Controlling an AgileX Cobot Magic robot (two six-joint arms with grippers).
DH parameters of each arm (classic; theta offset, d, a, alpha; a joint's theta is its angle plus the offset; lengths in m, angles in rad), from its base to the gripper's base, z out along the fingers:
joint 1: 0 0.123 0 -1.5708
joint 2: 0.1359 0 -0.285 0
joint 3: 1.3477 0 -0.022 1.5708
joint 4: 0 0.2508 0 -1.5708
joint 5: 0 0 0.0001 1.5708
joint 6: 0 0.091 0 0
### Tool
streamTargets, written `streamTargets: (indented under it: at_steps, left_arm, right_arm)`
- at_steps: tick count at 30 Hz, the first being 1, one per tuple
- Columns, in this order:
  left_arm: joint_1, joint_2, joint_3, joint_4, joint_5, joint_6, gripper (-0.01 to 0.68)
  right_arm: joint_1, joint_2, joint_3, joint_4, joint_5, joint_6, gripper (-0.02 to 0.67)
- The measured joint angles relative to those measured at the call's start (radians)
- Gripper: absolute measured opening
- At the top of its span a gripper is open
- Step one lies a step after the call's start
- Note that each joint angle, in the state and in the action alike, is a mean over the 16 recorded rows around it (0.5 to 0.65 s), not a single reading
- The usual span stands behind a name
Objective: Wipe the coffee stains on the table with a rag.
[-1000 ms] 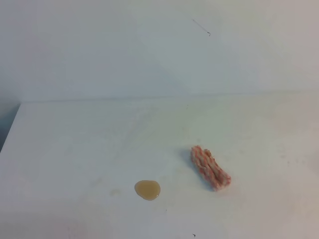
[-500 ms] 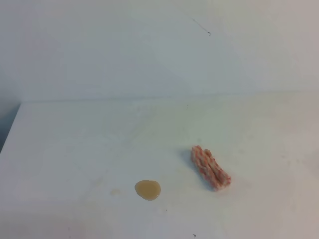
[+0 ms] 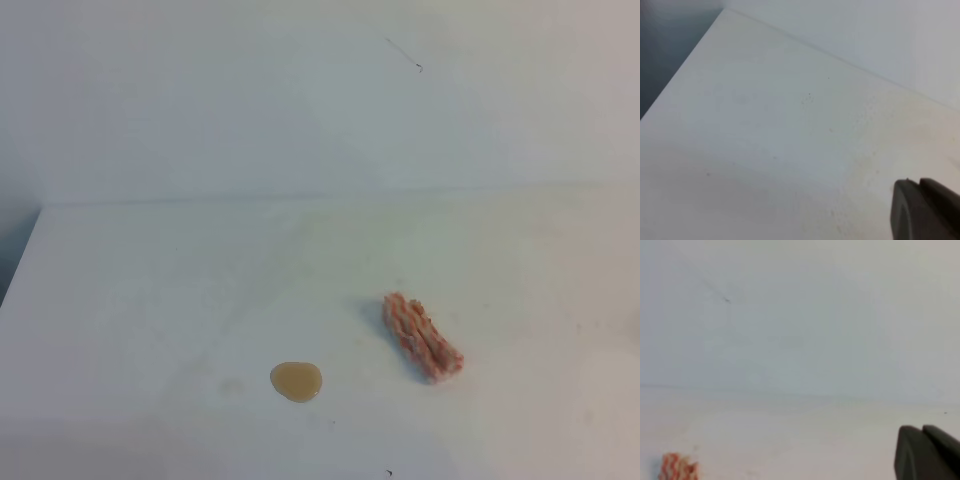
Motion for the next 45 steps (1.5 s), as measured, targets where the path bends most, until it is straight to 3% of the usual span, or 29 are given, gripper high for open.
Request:
streamTargets:
  at_steps: [13,26,35,45]
  left_arm:
    - [0.000,0.000,0.000,0.000,0.000,0.000,-0.001]
    - [0.000,0.000,0.000,0.000,0.000,0.000,-0.001]
    - [0.000,0.000,0.000,0.000,0.000,0.000,-0.001]
    - [0.000,0.000,0.000,0.000,0.000,0.000,-0.001]
  right_arm:
    - [0.176,0.257,-0.039,0.037,-0.007,0.005,-0.004]
    - [0.214,0.291,-0.048,0.248,-0.027,-0.014,-0.004]
    - [0.214,0.413,-0.157,0.259,0.187,-0.186,-0.002]
    - [0.215,0.763,-0.423,0.333,0.427,-0.273,0.055]
